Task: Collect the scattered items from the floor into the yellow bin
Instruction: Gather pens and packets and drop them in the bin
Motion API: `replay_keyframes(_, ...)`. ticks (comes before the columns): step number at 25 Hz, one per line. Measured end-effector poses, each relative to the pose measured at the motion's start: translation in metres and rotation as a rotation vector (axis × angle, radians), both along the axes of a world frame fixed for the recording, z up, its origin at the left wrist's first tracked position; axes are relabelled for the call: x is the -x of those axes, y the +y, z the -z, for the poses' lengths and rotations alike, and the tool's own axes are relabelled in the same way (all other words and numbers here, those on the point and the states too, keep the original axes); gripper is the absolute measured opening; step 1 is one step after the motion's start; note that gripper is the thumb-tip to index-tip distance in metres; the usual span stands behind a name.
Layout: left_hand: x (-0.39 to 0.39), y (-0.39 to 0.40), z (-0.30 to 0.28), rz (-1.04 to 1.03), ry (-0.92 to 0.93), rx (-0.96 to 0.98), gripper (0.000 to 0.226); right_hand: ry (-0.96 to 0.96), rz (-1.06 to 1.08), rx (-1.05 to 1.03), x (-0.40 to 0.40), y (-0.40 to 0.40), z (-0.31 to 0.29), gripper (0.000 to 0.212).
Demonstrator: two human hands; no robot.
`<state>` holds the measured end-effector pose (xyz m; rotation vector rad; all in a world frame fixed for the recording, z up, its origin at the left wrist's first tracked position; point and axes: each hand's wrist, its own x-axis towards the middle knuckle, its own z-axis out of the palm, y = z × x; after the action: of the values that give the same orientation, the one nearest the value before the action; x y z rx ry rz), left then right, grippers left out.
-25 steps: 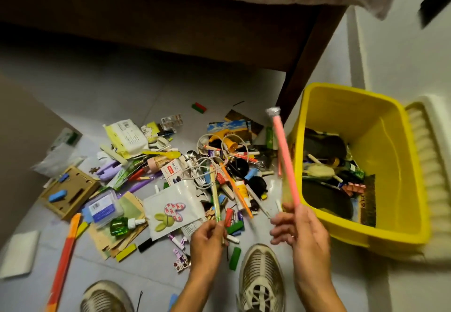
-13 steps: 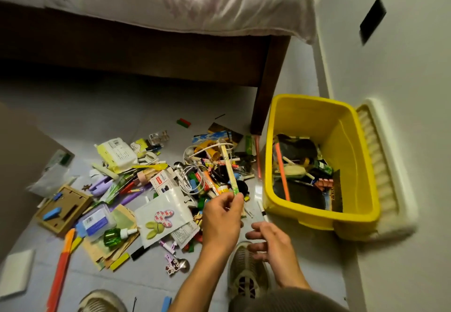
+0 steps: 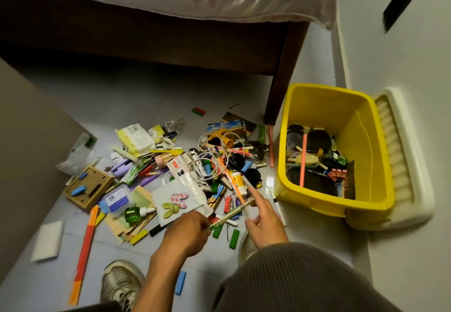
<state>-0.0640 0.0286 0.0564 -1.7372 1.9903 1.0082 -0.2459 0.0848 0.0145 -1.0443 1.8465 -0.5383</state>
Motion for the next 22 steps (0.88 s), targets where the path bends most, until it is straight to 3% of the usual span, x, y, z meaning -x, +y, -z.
replay_keyframes(1,-0.006,-0.005,-0.007,0.033,0.062,0.024,0.015,0.190,-0.130,0.052,-0.002,-0.001,0.002,0.077)
replay_keyframes(2,-0.008,-0.009,-0.014,0.031,0.148,0.070,0.014,0.354,-0.237,0.090,-0.002,-0.005,0.001,0.070)
replay_keyframes(4,-0.006,-0.015,-0.024,-0.090,0.382,0.240,0.015,0.540,-0.286,0.145,0.002,-0.017,-0.008,0.031)
replay_keyframes(6,-0.002,-0.019,-0.028,-0.310,0.609,0.408,0.029,0.455,-0.143,0.253,0.010,-0.024,-0.021,0.013)
replay_keyframes(8,-0.001,-0.024,-0.023,-0.472,0.696,0.489,0.039,0.126,0.167,0.366,0.030,-0.028,-0.042,0.019)
replay_keyframes(11,0.003,-0.028,-0.001,-0.440,0.499,0.516,0.039,-0.290,0.590,0.358,0.064,-0.039,-0.075,0.024)
replay_keyframes(14,0.023,-0.036,0.030,-0.209,0.256,0.484,0.038,-0.493,0.678,0.091,0.070,-0.048,-0.073,0.030)
replay_keyframes(17,0.034,-0.066,0.061,-0.181,0.134,0.336,0.043,-0.443,0.596,0.095,0.049,-0.040,-0.043,0.042)
replay_keyframes(19,0.037,-0.088,0.085,-0.192,0.115,0.265,0.056,-0.297,0.579,0.187,0.040,-0.034,-0.026,0.048)
replay_keyframes(22,0.040,-0.111,0.120,-0.204,0.158,0.257,0.053,-0.098,0.489,0.278,0.032,-0.032,-0.001,0.036)
